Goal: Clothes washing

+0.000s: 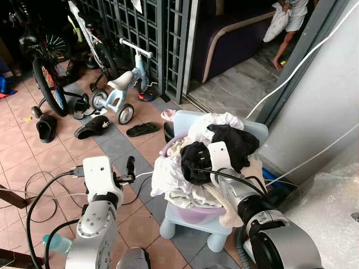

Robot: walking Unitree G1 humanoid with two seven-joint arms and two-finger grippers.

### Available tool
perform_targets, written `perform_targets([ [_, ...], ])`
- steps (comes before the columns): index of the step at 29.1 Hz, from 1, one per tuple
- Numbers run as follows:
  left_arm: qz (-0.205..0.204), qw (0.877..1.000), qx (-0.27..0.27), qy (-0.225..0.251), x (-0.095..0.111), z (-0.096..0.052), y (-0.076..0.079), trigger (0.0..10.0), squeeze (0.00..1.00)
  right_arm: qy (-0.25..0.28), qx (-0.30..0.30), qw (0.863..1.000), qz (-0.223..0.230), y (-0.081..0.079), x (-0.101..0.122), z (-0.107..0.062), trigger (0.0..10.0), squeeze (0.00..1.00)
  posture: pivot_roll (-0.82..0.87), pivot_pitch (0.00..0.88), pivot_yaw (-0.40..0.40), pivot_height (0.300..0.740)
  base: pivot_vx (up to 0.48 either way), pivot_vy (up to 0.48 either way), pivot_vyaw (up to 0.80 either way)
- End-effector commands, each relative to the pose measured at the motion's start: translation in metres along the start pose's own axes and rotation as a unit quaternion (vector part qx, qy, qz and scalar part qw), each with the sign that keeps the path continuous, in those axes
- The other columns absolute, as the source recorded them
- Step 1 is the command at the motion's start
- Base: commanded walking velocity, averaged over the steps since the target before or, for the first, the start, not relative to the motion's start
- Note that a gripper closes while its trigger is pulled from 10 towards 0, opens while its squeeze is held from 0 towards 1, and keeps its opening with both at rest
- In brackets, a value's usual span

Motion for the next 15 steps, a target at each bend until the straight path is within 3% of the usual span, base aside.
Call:
perform_targets([
  [1, 0.005, 1.000, 0.015, -0.006, -0.003, 0.001, -0.003, 10.0, 0.00, -0.002, -0.009, 1.000, -0.007, 0.005, 0.002, 0.001, 0.0, 0.00, 0.11, 0.031, -0.061, 0.740, 0.000, 0.000, 0.00],
  [6, -0.003, 1.000, 0.008, -0.003, -0.003, 0.006, 0.001, 10.0, 0.00, 0.017, -0.008, 1.000, 0.004, 0.010, 0.012, 0.000, 0.0, 0.00, 0.10, 0.016, -0.060, 0.740, 0.000, 0.000, 0.00],
  [12, 0.012, 0.999, 0.024, -0.031, -0.013, 0.015, -0.001, 10.0, 0.00, 0.092, 0.002, 0.995, 0.039, 0.025, 0.037, -0.009, 0.0, 0.00, 0.06, 0.000, -0.054, 0.740, 0.000, 0.000, 0.00],
  [14, 0.008, 1.000, 0.008, -0.027, -0.013, 0.021, 0.003, 10.0, 0.00, 0.170, 0.016, 0.983, 0.067, 0.033, 0.056, -0.026, 0.0, 0.00, 0.02, 0.000, -0.044, 0.740, 0.000, 0.000, 0.00],
  [15, 0.008, 1.000, 0.008, -0.027, -0.013, 0.021, 0.003, 10.0, 0.00, 0.170, 0.016, 0.983, 0.067, 0.033, 0.056, -0.026, 0.0, 0.00, 0.02, 0.000, -0.044, 0.740, 0.000, 0.000, 0.00],
])
Point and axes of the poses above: a point about 5 cm out from each wrist's last joint towards the gripper, its own z axis pointing out of the wrist towards the gripper, its own x axis along the axis of the wrist's last joint, y = z × x, the point moved 3 cm from there along z, pointing out of the wrist towards the gripper, and after that the axes turned 4 degrees about -z, right-handed, at the moved point
